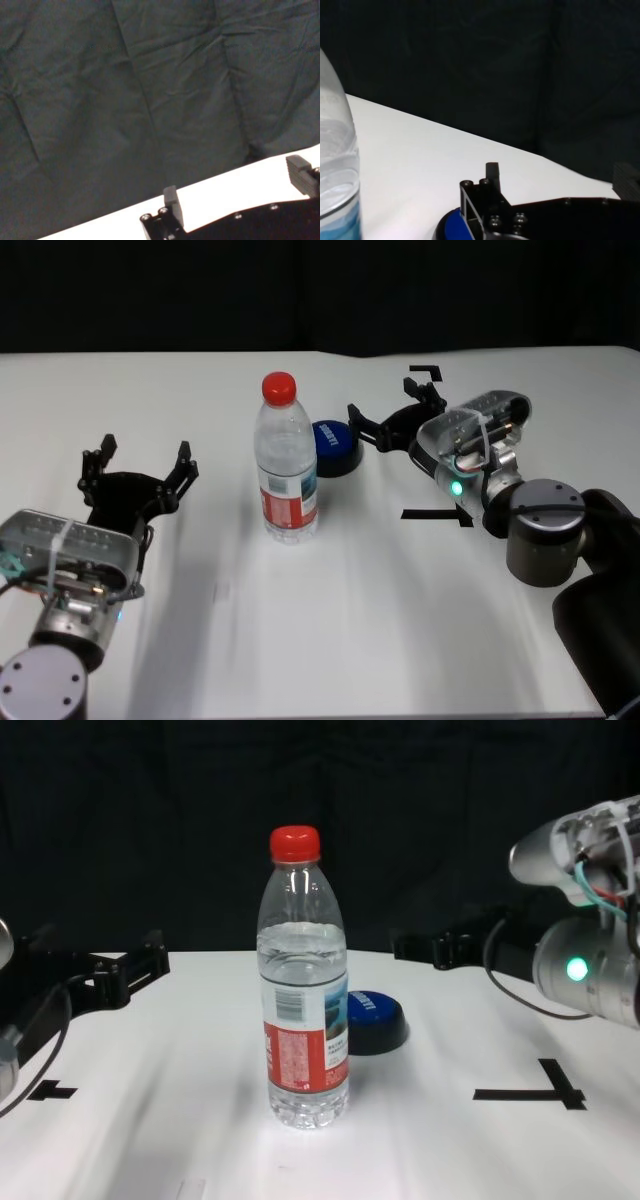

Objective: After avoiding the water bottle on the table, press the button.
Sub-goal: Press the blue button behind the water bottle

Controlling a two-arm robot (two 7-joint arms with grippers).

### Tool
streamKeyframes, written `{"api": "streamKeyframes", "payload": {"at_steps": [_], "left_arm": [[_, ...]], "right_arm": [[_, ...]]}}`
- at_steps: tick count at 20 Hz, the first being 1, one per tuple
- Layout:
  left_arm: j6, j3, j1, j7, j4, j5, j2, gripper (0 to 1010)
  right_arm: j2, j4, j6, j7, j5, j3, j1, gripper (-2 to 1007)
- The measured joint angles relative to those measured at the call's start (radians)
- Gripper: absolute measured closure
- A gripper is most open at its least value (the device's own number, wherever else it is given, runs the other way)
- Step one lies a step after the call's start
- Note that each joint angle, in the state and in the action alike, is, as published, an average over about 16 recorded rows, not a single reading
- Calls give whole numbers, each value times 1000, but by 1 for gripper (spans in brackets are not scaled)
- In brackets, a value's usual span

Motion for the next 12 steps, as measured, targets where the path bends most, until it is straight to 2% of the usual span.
{"api": "streamKeyframes", "payload": {"at_steps": [12], "left_arm": [[0,0,0,0,0,0,0,7]], "right_arm": [[-30,93,-11,-11,-23,-7,52,2]]}}
